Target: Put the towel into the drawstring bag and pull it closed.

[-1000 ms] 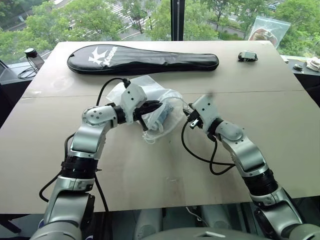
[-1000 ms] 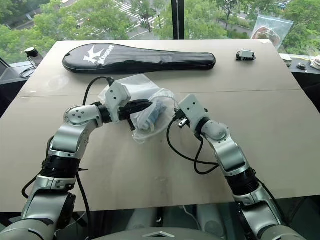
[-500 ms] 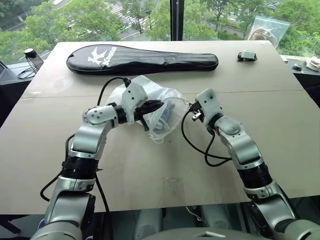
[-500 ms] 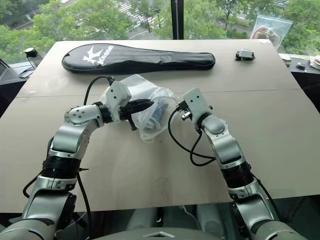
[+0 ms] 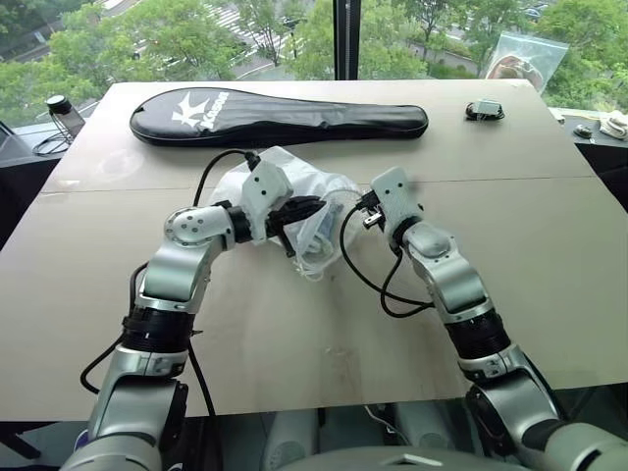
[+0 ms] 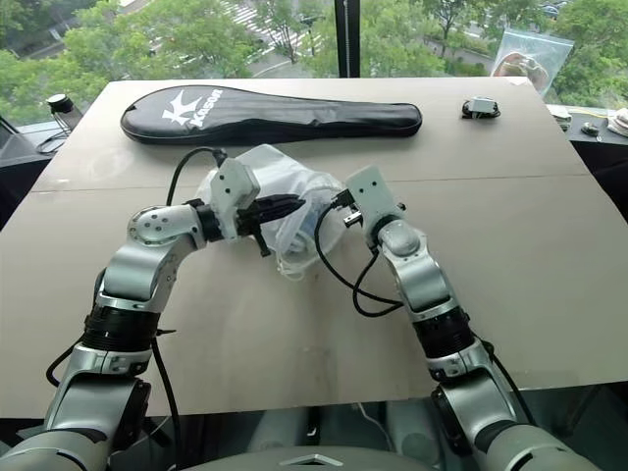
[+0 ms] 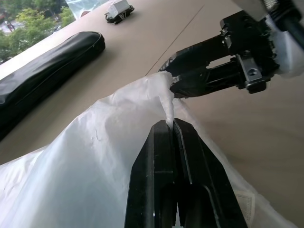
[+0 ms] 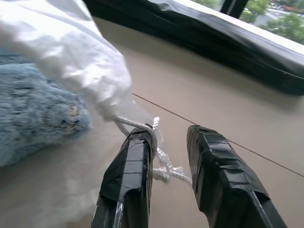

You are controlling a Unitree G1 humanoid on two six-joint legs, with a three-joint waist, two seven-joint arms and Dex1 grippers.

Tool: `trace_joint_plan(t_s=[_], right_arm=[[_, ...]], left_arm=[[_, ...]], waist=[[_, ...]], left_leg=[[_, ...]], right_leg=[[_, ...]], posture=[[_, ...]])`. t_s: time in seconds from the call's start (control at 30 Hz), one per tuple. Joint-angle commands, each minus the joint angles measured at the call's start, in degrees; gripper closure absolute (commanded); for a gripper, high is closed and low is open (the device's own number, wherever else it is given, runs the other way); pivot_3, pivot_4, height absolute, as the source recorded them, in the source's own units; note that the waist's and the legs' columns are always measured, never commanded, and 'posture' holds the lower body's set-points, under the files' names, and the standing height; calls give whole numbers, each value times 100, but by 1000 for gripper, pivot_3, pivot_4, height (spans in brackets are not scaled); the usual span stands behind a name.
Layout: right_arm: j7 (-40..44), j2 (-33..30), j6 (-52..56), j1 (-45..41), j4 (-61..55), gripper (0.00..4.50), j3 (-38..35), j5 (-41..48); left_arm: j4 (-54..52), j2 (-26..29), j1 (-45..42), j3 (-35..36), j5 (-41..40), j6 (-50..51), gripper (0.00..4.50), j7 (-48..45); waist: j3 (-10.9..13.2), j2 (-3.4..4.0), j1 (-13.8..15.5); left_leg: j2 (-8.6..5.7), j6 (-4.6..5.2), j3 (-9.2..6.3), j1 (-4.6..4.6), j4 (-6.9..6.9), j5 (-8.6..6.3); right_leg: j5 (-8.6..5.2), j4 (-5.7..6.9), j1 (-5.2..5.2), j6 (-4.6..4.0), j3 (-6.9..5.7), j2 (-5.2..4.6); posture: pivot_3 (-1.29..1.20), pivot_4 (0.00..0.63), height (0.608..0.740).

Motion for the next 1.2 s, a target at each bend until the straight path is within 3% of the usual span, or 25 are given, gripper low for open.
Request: trace_joint_plan(t_s=[0.03, 0.07, 0.27, 0.57, 0.73, 0.83, 0.97, 1.0, 1.07, 1.13, 1.17, 1.2], right_arm=[[-266, 21, -302, -191, 109, 4108, -121, -154], [-268, 35, -318, -179, 95, 4458, -143, -137], [-75, -116, -143, 37, -430, 4458, -272, -32], [108, -563, 634, 466, -1847, 4458, -452, -20], [906, -643, 1530, 661, -2446, 4458, 139, 468], [1293, -481, 1567, 646, -2290, 4458, 461, 768], [1500, -335, 1472, 591, -1988, 4458, 360, 1048], [1545, -380, 1443, 602, -1984, 3839, 329, 1079], [1783, -686, 1444, 731, -2280, 3234, 302, 1163], [2031, -972, 1549, 888, -2677, 2266, 160, 1381], [2151, -1100, 1622, 960, -2872, 1928, 59, 1528], [2260, -1228, 1701, 1031, -3044, 1928, -58, 1675]], left_arm=[[-205, 26, -35, 33, -62, -16, 4500, 6], [-191, 26, -44, 42, -61, -11, 4500, 14], [160, 0, -258, 120, -51, 42, 4500, 81], [1485, -321, -1301, -133, 563, -976, 4500, 330], [2432, -676, -2083, -310, 816, -1598, 4500, 327], [2938, -840, -2442, -439, 942, -2034, 4500, 195], [3056, -776, -2344, -539, 912, -2412, 4500, -247], [2969, -709, -2232, -525, 861, -2366, 4500, -370], [2672, -505, -1911, -449, 723, -2268, 4500, -606], [2454, -346, -1666, -352, 603, -2187, 4500, -716], [2358, -277, -1565, -315, 555, -2142, 4500, -753], [2278, -213, -1475, -285, 531, -2113, 4500, -770]], waist=[[0, 0, 0], [0, 0, -1], [0, 0, 6], [0, 0, 40], [0, 0, 9], [0, 0, -23], [0, 0, -21], [0, 0, -11], [1, 1, -10], [1, 1, -4], [1, 2, 10], [2, 1, 14]], left_leg=[[0, 0, 0, 0, 0, 0], [0, 0, -1, 0, -1, 0], [0, 0, -1, -1, -2, 0], [-2, 0, -2, -3, -2, 0], [-4, 0, -3, -5, -2, 0], [-3, 1, -3, -3, -2, 0], [-2, 1, -3, -3, -3, 0], [-2, 1, -1, -4, -3, 0], [-3, 1, 1, -5, -3, 0], [-3, 1, 2, -6, -3, 0], [-3, 1, -1, -9, -3, 0], [-2, 1, -6, -10, -4, 0]], right_leg=[[0, 0, 0, 0, 0, 0], [0, 0, -1, 0, 0, 0], [0, 0, -1, 0, 0, 0], [0, -2, -1, 0, -2, -1], [0, -3, -1, 0, -3, 1], [0, -3, -2, 0, -2, 3], [0, -2, -3, 0, 0, 5], [0, -4, -3, 0, 0, 4], [0, -6, -3, 1, 0, 1], [-1, -8, -3, 1, 2, -1], [-1, -10, -3, 1, -1, -1], [-1, -11, -3, 1, -5, -1]], posture=[[0, 150, 740], [0, 150, 740], [0, 150, 740], [0, 150, 740], [0, 150, 740], [0, 150, 740], [0, 150, 740], [0, 150, 740], [0, 150, 740], [0, 150, 740], [0, 150, 740], [0, 150, 740]])
